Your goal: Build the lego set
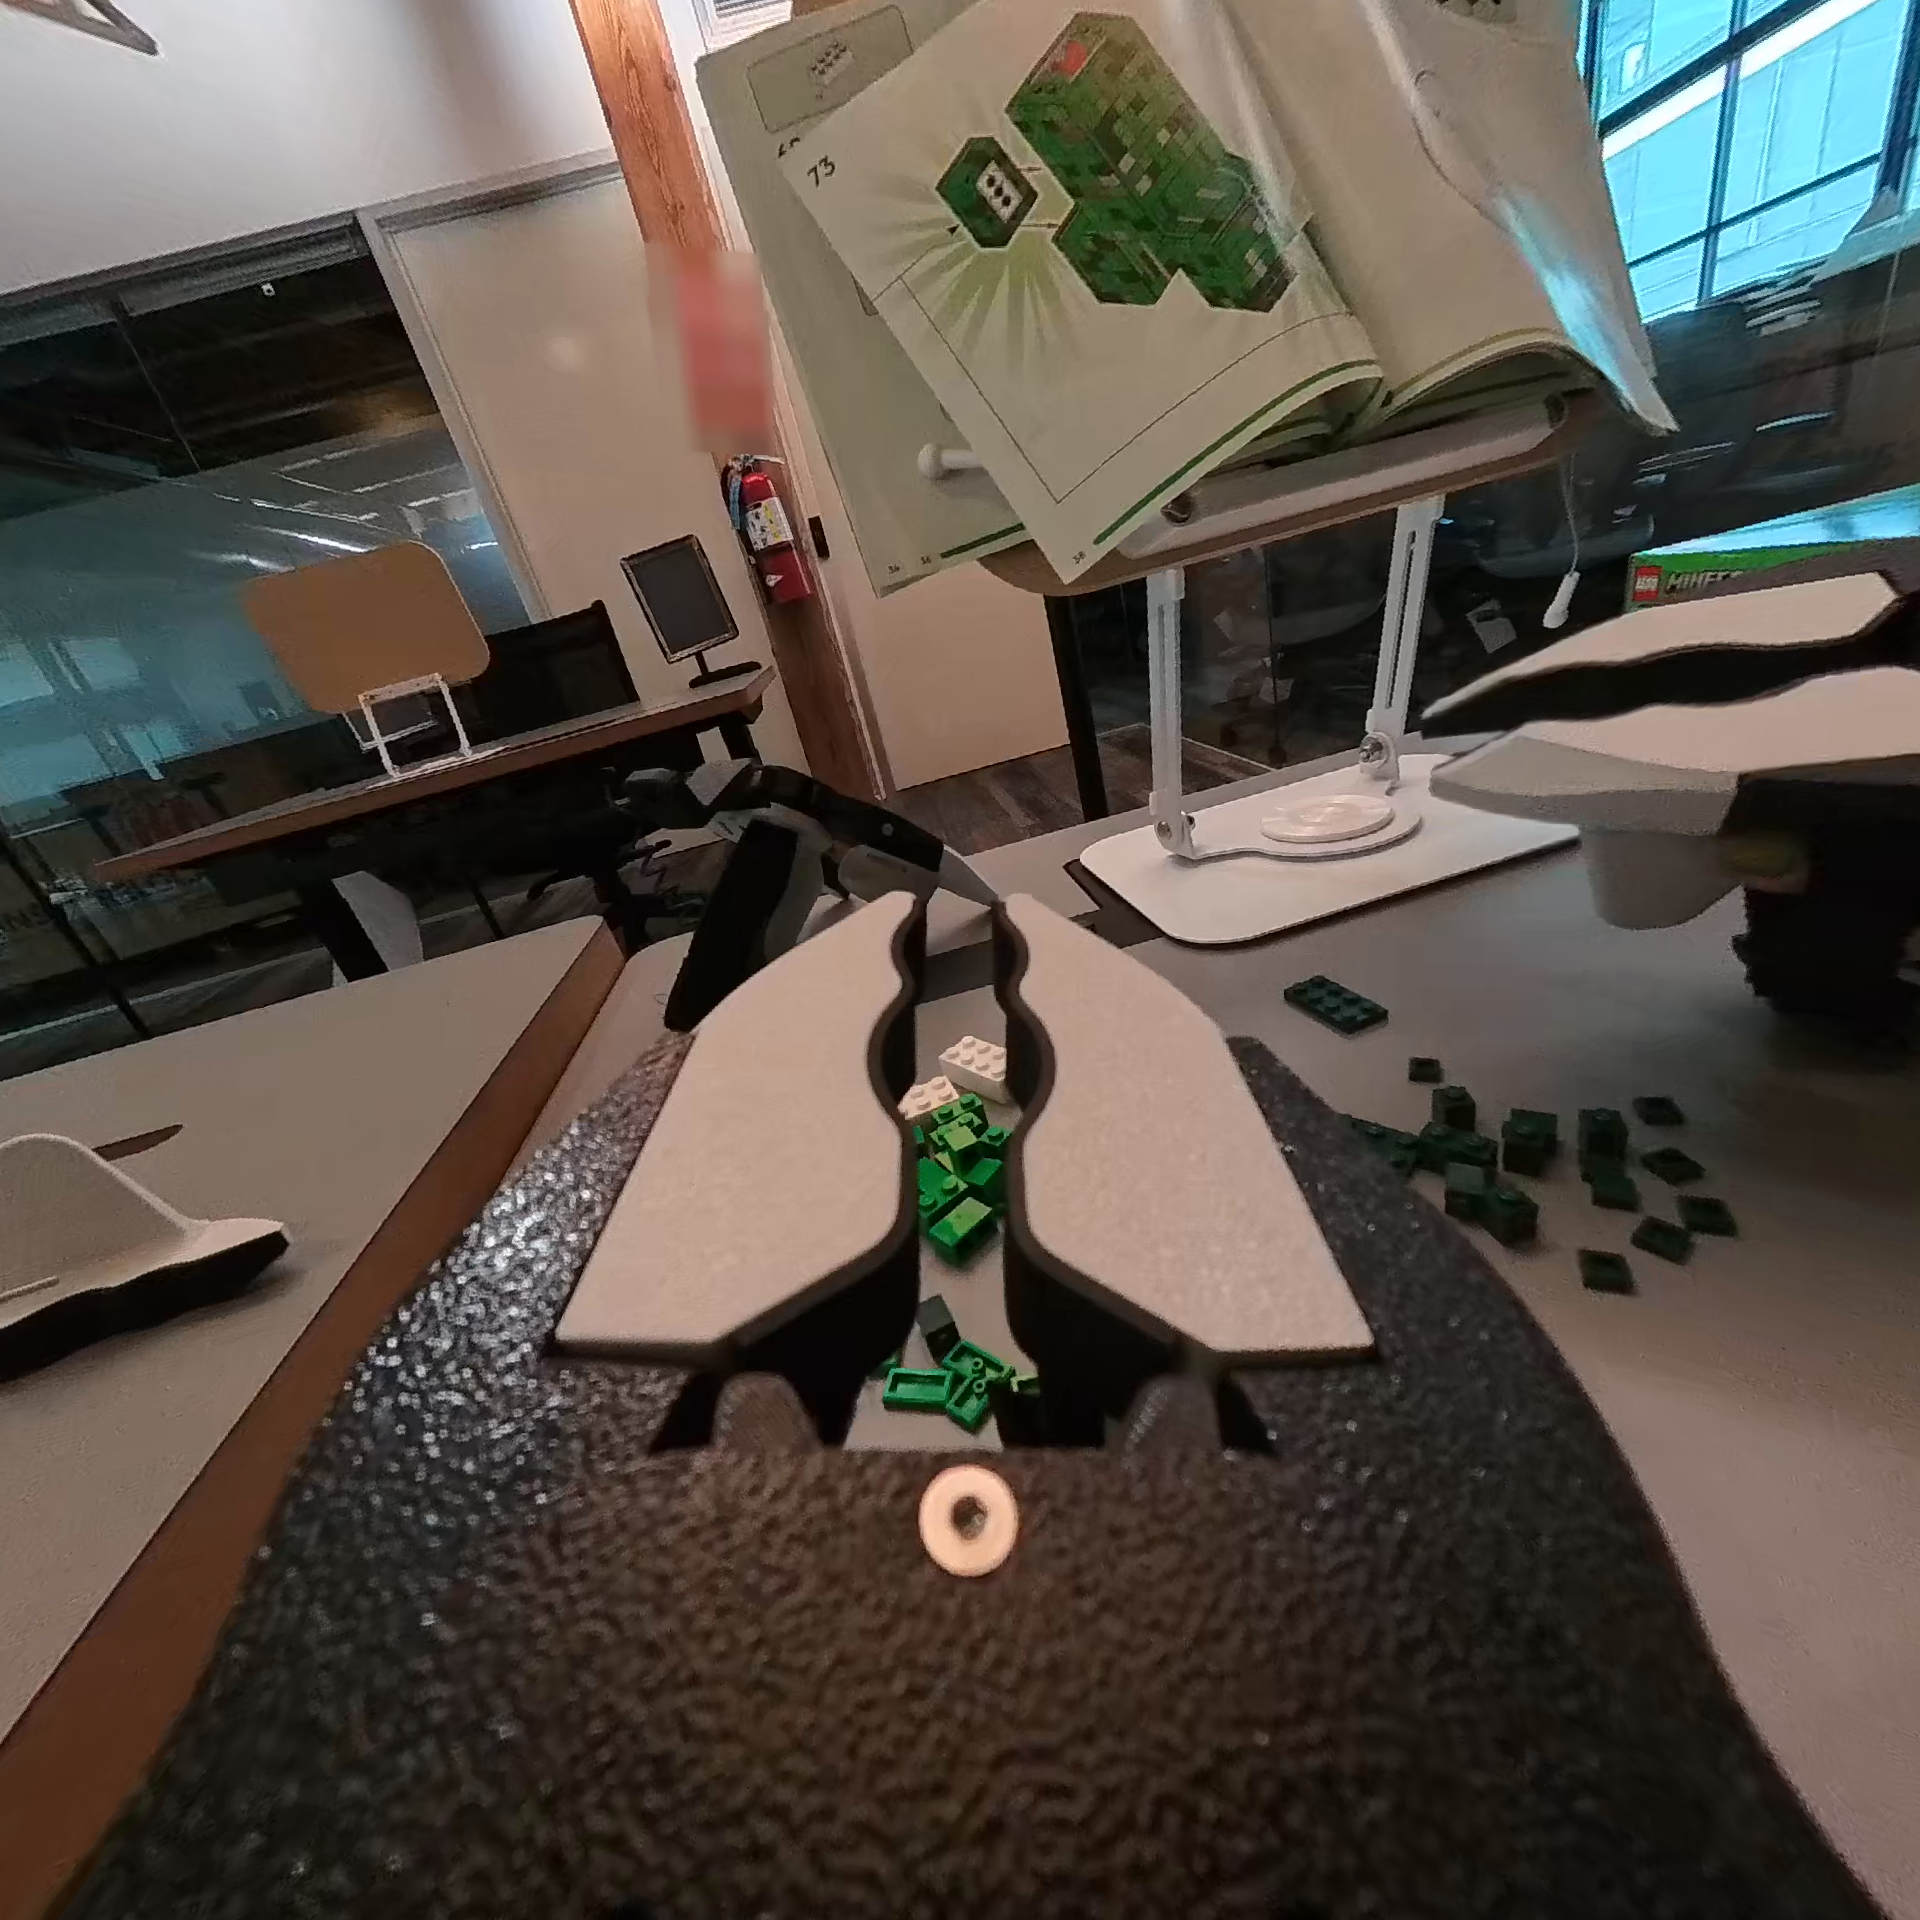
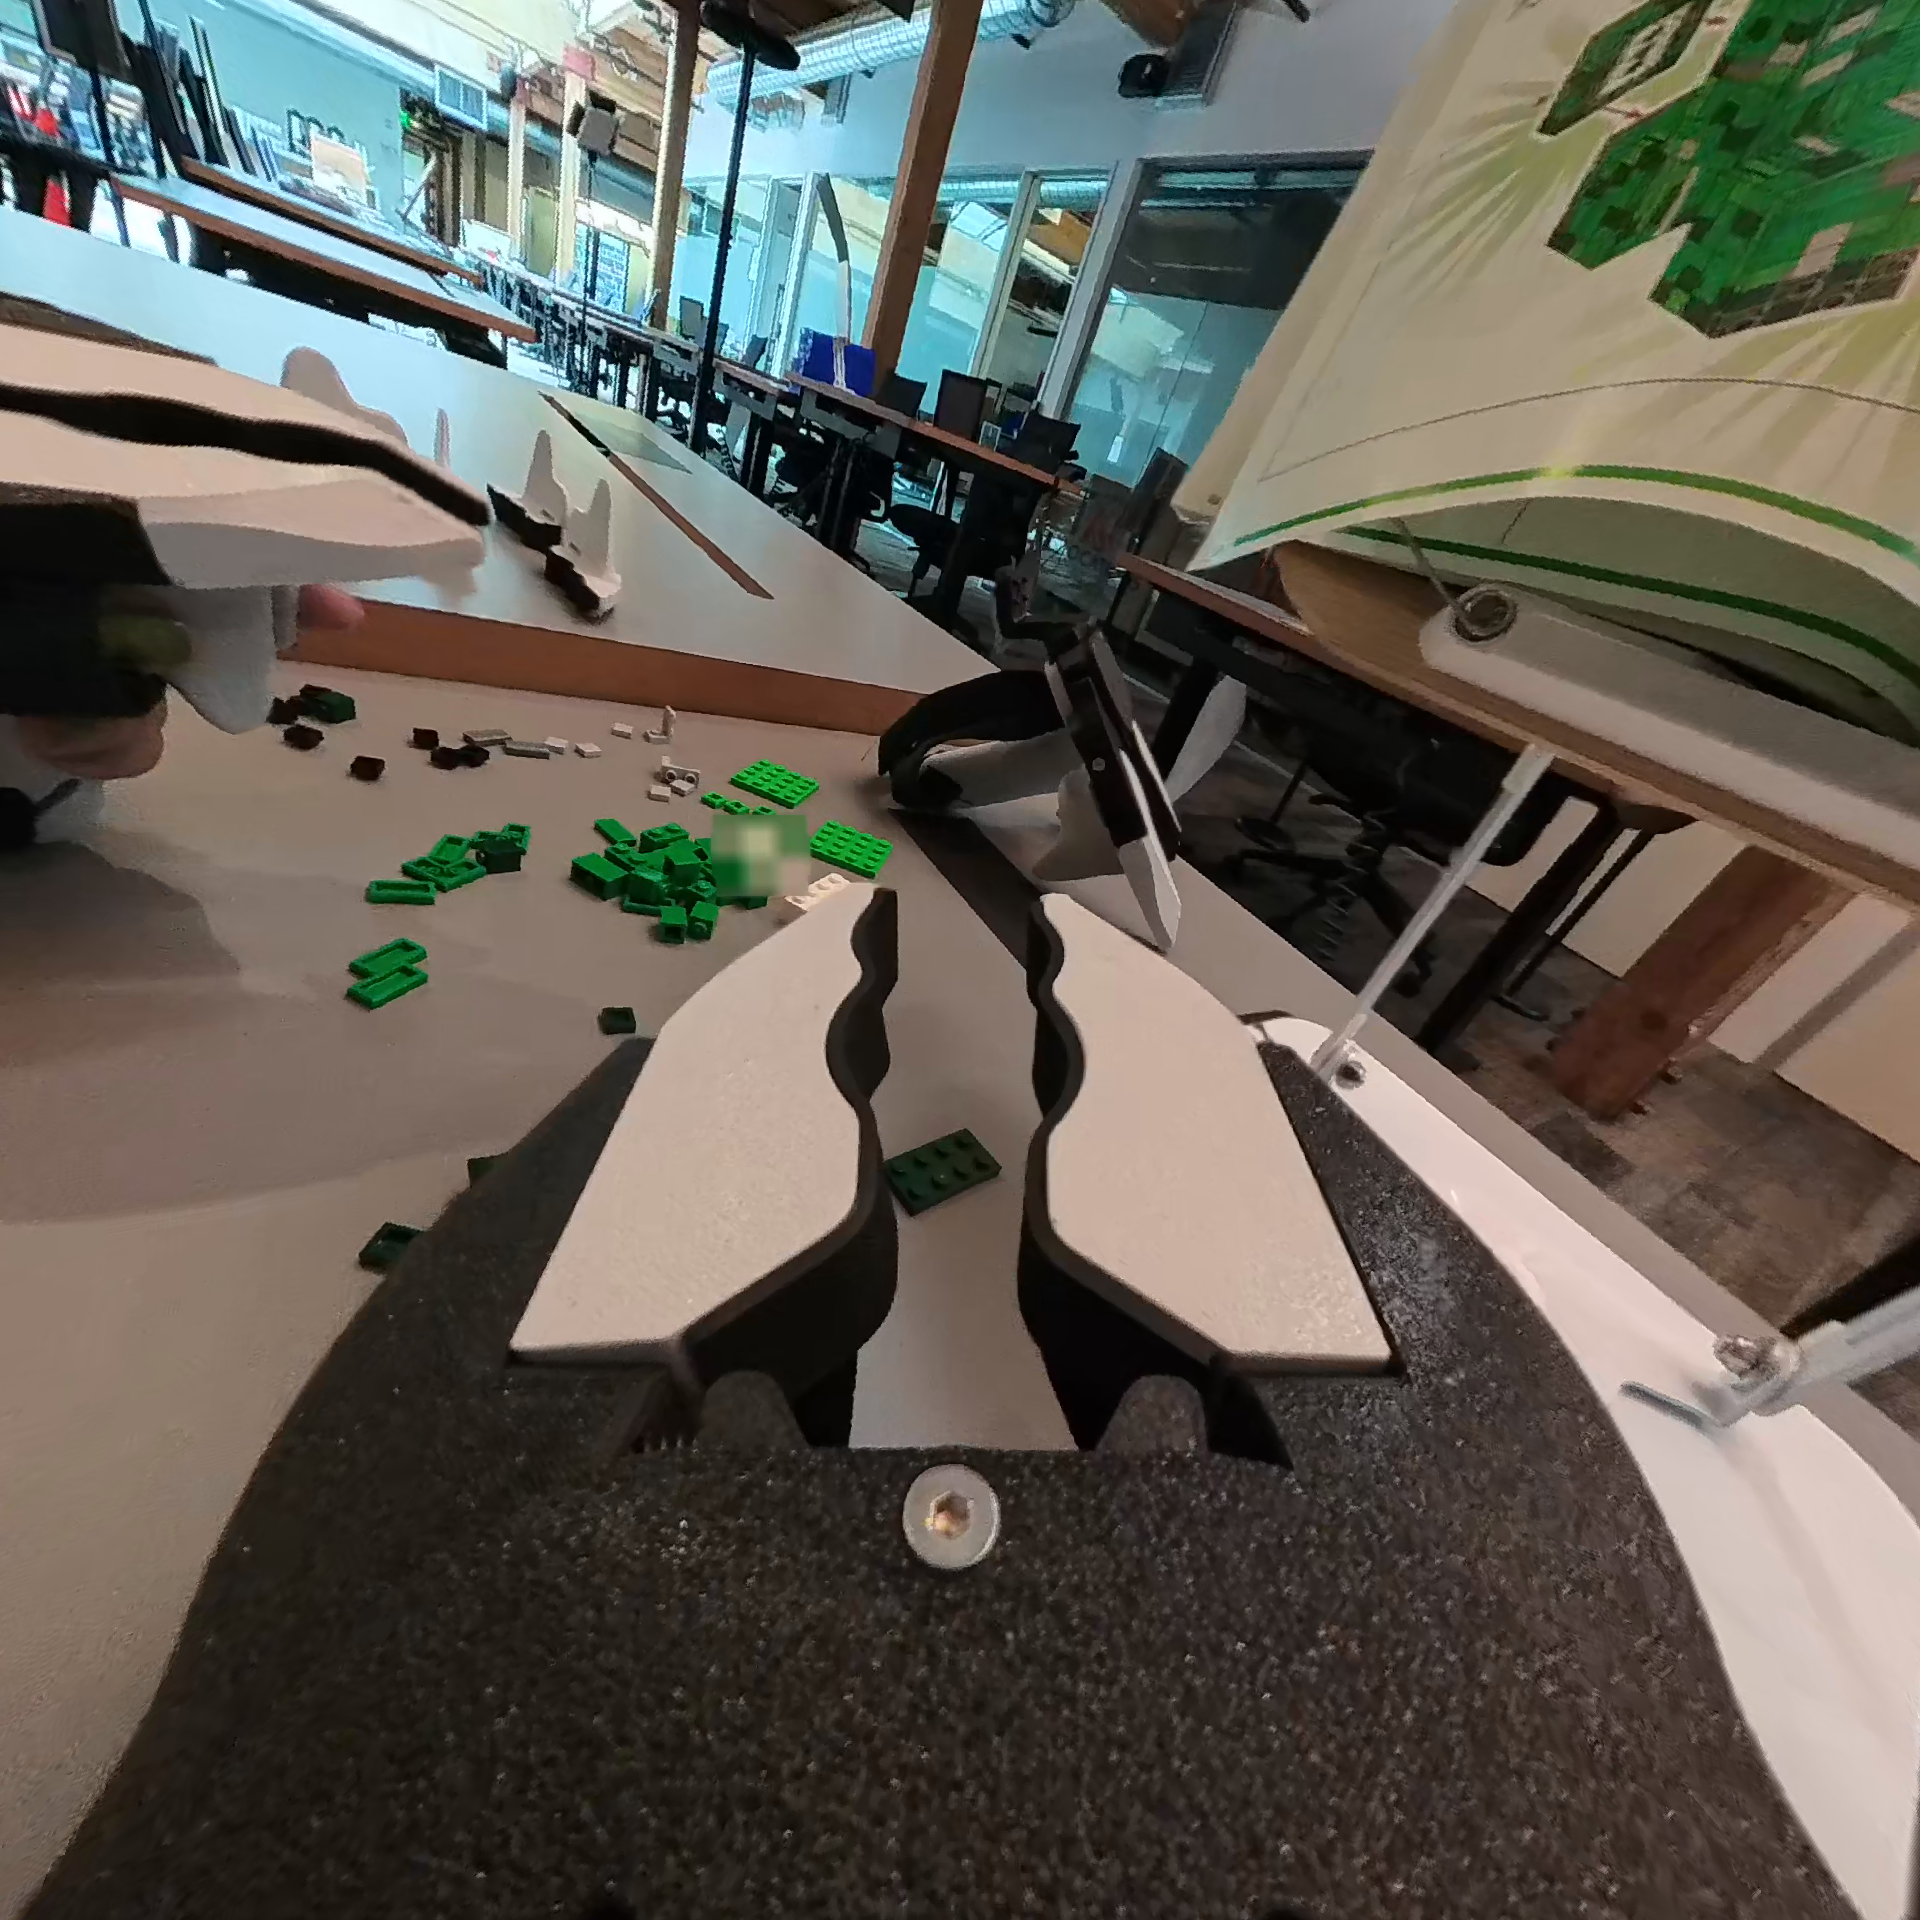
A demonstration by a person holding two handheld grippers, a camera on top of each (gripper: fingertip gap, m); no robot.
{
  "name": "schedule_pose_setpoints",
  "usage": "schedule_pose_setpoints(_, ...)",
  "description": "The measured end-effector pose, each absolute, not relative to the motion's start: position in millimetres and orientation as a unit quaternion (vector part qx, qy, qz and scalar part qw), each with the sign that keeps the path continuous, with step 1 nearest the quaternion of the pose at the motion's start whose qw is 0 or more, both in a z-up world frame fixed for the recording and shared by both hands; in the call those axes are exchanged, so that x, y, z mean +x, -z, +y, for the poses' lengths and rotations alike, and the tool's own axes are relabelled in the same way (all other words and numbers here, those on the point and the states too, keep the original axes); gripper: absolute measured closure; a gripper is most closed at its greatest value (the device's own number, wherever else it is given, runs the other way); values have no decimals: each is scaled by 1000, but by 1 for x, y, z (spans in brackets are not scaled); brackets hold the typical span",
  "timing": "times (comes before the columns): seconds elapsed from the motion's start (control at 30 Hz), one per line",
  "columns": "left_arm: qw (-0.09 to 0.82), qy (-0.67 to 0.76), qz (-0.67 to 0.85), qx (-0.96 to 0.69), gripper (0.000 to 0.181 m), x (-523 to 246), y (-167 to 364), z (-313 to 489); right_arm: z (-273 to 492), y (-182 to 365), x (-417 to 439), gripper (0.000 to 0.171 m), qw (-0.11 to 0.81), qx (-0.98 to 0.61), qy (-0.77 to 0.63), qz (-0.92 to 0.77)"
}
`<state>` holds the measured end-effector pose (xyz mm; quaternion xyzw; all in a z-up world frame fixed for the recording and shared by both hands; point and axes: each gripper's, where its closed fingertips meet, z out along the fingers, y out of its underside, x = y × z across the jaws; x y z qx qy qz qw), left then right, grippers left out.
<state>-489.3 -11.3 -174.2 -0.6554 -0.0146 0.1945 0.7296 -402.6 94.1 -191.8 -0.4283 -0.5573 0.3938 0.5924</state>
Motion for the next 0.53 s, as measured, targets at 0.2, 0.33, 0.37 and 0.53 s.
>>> schedule_pose_setpoints(0.2,728,-196,-9,-657,169,-488,175,-10,86,194,-407,145,640,-379,-310,-592)
schedule_pose_setpoints(0.33,727,-197,-6,-658,170,-486,175,-10,82,189,-405,151,669,-351,-276,-595)
schedule_pose_setpoints(0.37,727,-197,-6,-658,170,-486,175,-9,84,187,-404,153,677,-348,-270,-590)
schedule_pose_setpoints(0.53,727,-196,-4,-658,171,-485,175,-9,99,170,-392,165,725,-354,-239,-540)
